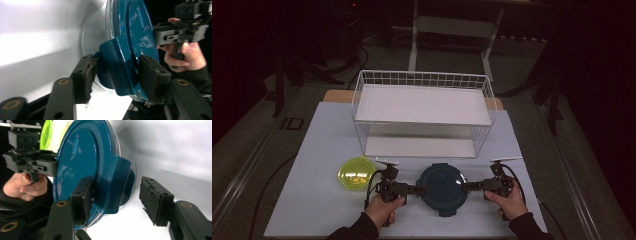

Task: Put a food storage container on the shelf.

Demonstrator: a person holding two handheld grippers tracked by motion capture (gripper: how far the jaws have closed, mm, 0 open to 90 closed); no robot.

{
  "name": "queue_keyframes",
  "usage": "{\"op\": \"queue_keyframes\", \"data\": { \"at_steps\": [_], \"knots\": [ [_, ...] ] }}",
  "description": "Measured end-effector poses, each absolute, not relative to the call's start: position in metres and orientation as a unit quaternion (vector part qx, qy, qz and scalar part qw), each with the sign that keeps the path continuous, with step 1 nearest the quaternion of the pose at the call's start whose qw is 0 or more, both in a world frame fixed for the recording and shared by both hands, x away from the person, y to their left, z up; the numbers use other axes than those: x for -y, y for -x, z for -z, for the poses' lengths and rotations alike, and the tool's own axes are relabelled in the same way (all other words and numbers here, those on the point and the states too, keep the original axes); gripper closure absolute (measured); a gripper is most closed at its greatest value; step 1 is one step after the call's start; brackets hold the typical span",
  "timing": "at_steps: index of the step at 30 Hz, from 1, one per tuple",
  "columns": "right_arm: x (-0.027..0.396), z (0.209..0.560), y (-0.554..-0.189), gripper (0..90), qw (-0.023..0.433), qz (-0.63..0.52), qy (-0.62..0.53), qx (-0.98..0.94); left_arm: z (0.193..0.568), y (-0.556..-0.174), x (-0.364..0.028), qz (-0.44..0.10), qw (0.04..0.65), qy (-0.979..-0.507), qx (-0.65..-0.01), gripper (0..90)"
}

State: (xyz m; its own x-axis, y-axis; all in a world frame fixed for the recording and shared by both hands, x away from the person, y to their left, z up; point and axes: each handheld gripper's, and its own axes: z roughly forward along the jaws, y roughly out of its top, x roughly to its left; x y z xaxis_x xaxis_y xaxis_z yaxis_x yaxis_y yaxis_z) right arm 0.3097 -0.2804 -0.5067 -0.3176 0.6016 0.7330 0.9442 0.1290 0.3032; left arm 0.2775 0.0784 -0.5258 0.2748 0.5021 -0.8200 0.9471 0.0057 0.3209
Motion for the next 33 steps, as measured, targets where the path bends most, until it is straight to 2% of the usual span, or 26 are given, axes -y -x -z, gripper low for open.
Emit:
{"op": "queue_keyframes", "data": {
  "at_steps": [2,12,23,25,27,30,33],
  "knots": [
    [0.282,0.509,-0.311,50.4,0.248,0.383,0.542,0.706,0.528,-0.278,-0.079,0.258,0.452,-0.655,-0.548,47.5],
    [0.284,0.514,-0.312,52.4,0.281,0.385,0.559,0.678,0.530,-0.281,-0.081,0.270,0.453,-0.656,-0.540,48.6],
    [0.281,0.504,-0.303,54.6,0.248,0.379,0.562,0.692,0.520,-0.272,-0.079,0.264,0.459,-0.657,-0.537,50.4],
    [0.281,0.499,-0.300,64.5,0.225,0.378,0.559,0.703,0.512,-0.272,-0.076,0.249,0.461,-0.661,-0.538,53.7],
    [0.275,0.490,-0.297,64.2,0.198,0.359,0.560,0.720,0.505,-0.275,-0.074,0.234,0.455,-0.673,-0.534,55.0],
    [0.279,0.495,-0.301,64.5,0.217,0.364,0.563,0.709,0.498,-0.274,-0.070,0.211,0.451,-0.690,-0.526,54.8],
    [0.281,0.496,-0.300,64.6,0.217,0.368,0.558,0.711,0.496,-0.274,-0.069,0.209,0.448,-0.695,-0.522,54.8]
  ]
}}
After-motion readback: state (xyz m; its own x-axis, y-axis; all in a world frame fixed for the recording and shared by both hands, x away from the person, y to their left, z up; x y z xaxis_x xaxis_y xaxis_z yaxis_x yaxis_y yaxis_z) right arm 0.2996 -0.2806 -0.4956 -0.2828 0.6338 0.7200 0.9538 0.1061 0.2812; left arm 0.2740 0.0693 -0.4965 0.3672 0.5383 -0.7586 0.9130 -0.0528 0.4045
